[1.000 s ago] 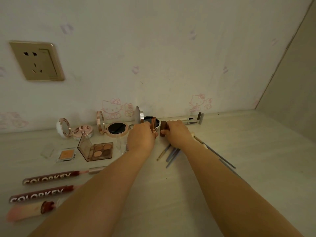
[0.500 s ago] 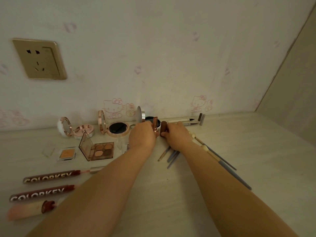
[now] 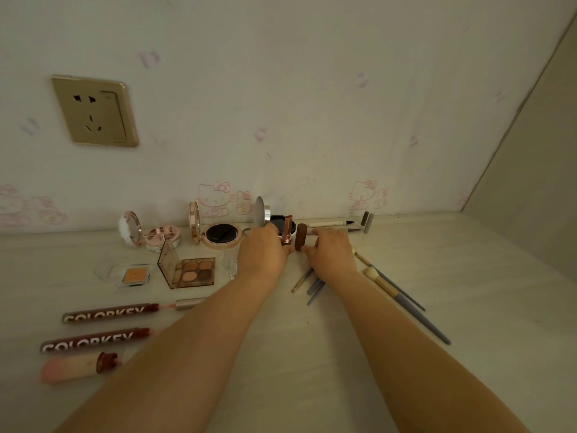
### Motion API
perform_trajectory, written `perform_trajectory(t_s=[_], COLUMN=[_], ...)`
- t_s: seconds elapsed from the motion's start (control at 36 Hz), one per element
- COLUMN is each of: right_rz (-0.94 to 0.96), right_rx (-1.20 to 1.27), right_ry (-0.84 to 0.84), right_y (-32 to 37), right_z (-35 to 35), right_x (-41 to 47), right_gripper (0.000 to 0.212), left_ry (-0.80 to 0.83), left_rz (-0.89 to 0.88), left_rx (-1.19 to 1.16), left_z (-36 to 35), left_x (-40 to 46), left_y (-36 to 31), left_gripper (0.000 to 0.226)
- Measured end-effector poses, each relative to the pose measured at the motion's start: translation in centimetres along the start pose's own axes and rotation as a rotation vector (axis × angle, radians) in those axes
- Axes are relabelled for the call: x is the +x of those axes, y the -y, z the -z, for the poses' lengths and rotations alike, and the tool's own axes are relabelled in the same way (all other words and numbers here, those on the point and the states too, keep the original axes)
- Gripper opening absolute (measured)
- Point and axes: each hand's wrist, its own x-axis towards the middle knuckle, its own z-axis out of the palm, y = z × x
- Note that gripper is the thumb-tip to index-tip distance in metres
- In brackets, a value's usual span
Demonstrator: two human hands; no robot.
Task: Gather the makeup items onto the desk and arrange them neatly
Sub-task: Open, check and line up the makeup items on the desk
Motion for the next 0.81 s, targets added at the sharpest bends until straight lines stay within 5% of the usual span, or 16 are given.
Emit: perform_trajectory(t_s=[0.14,0.81], right_rz=[0.025,-0.203], right_rx=[0.069,0.118], right_ry=[-0.175,-0.278], right_y=[0.0,-8.9], right_z=[1.6,7.4], right_x=[-2.9,-22.5], right_gripper=[0.033,0.024], left_ry=[-0.043,0.253], left_rz=[-0.013,-0.281], left_rx=[-0.026,-0.084], left_z=[1.6,0.4], left_x=[-2.3,-19.8], left_y=[-0.3,-6.4], left_gripper=[0.03,0.016])
